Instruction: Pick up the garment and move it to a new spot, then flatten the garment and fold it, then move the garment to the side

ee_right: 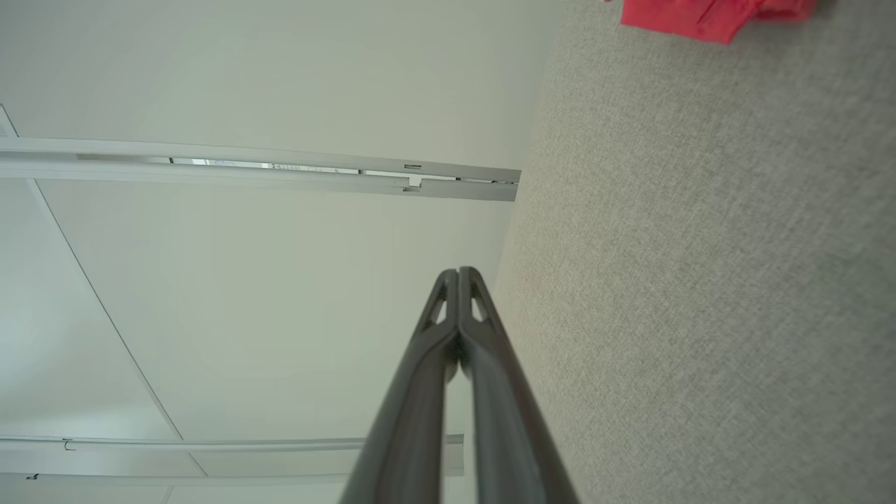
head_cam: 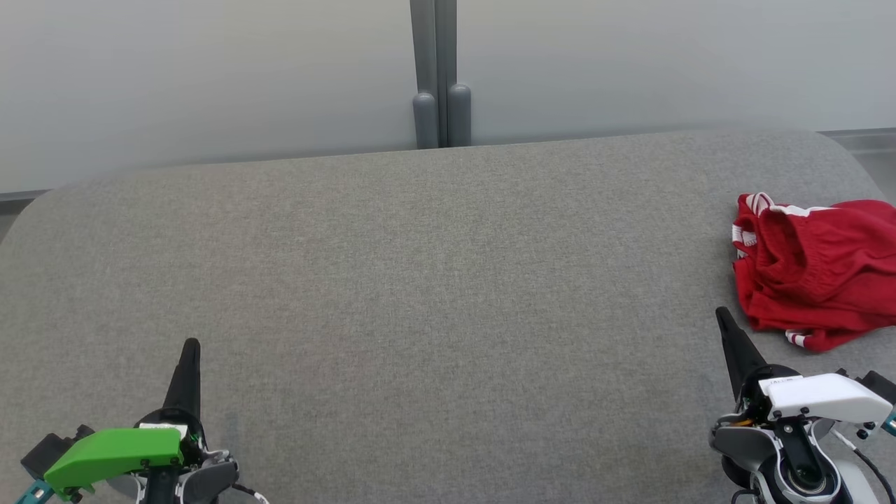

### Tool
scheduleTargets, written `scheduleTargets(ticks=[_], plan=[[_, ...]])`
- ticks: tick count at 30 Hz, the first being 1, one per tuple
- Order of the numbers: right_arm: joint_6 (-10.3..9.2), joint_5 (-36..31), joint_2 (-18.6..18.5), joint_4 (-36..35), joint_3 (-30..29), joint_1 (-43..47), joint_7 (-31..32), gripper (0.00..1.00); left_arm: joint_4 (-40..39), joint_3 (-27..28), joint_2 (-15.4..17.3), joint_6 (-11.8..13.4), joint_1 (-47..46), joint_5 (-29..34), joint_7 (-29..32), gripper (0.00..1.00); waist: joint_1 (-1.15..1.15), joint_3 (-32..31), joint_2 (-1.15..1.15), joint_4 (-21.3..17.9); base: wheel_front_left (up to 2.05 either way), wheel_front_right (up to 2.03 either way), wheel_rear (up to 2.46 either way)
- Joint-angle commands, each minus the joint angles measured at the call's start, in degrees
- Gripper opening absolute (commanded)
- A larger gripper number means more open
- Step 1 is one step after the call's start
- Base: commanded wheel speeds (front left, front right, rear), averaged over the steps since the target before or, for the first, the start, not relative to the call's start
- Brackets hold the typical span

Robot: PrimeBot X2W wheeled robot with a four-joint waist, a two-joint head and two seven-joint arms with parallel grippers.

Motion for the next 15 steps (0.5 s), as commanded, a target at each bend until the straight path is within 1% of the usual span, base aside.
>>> scheduleTargets(ticks=[1,15], plan=[[0.03,1.53,-0.25,-0.62,-0.3,0.38,0.5,0.0,-0.56,0.39,0.41,-0.39,-1.14,-1.31,0.39,0.0,0.0,0.02,0.0,0.04,0.0,0.0,0.0],[0.02,6.94,-0.26,-1.48,-0.96,0.69,1.75,0.0,-1.25,0.89,0.44,-0.86,-1.39,-6.38,1.72,0.0,0.0,0.15,0.0,0.35,0.0,0.0,0.0]])
